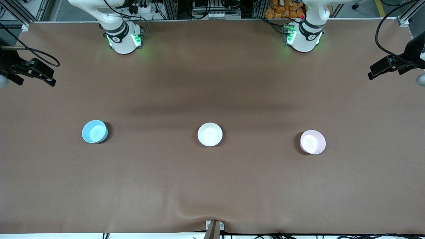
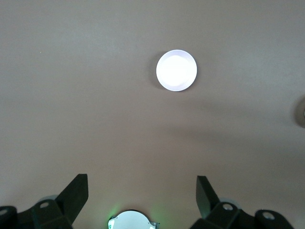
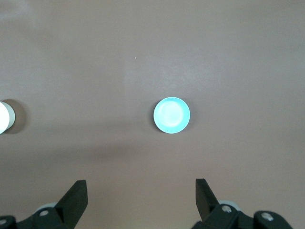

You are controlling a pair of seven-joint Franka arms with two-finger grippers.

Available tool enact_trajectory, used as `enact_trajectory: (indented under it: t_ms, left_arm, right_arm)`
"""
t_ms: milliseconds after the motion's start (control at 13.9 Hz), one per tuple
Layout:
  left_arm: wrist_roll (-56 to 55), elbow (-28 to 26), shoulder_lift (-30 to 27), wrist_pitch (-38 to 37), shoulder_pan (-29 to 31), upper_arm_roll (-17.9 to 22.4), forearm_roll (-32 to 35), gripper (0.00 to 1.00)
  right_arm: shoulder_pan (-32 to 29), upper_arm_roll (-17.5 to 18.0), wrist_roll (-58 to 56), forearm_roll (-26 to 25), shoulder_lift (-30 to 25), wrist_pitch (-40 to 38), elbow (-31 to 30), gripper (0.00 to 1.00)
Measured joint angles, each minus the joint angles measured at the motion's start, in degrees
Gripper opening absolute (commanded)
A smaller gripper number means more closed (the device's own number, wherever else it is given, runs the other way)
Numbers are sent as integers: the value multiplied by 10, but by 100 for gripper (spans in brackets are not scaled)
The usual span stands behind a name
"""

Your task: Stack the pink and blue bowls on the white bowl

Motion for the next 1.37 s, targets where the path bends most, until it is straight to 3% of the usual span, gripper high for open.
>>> enact_trajectory:
  t_ms: [1367]
  left_arm:
    - [15,-15,6,0,12,-16,5,100]
  right_arm:
    - [0,0,0,0,0,0,0,100]
